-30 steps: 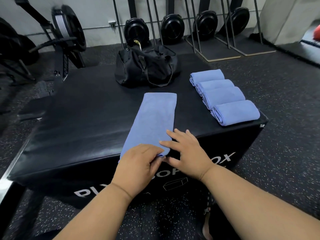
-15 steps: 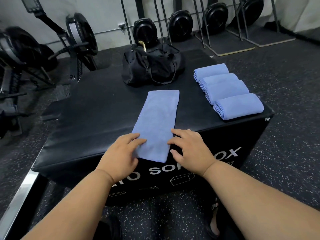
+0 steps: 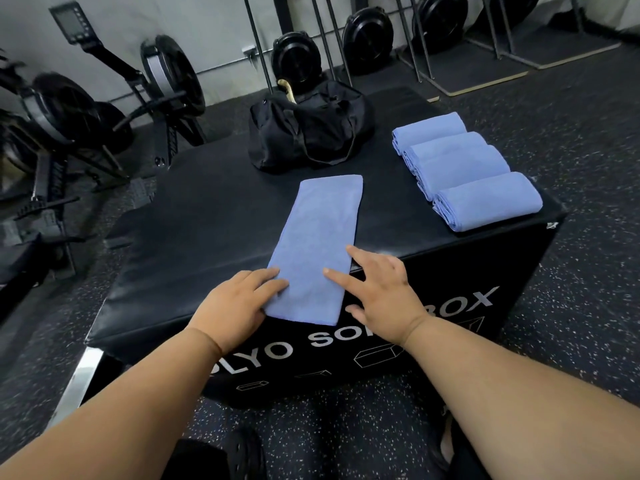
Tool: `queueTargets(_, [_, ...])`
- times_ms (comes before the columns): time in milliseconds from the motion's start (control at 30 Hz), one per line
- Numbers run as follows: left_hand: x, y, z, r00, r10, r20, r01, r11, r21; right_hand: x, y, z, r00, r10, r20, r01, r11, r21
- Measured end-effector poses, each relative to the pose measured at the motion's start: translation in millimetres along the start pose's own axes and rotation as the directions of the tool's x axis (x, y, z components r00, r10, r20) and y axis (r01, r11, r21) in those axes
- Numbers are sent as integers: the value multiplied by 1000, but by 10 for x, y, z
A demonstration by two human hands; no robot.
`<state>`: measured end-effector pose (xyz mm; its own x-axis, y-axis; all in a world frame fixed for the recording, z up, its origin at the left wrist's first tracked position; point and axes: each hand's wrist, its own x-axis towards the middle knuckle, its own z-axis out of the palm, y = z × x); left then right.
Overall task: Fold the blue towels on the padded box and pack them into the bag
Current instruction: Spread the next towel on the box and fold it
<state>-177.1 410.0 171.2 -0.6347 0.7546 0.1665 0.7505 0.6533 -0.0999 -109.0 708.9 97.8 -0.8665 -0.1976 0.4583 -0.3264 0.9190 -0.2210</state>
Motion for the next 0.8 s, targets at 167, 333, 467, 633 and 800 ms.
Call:
queueTargets(167, [5, 59, -93, 993, -122, 5, 121, 983, -137, -6, 17, 21, 999, -6, -38, 6, 1000, 0])
queueTargets(333, [-1, 253, -257, 984, -176, 24, 176, 952, -249, 15, 8, -20, 994, -13, -105, 21, 996, 82])
queueTargets(467, [21, 338, -305, 976, -205, 76, 218, 933, -285, 14, 12, -45, 985, -40, -165, 63, 989, 135])
queueTargets(633, [6, 399, -346, 972, -226, 63, 234, 928, -290, -27, 21, -144, 974, -86, -208, 123, 978, 169])
queueTargets(800, [7, 458, -360, 983, -184, 1, 176, 941, -291, -89, 30, -295, 991, -10, -135, 43, 969, 243])
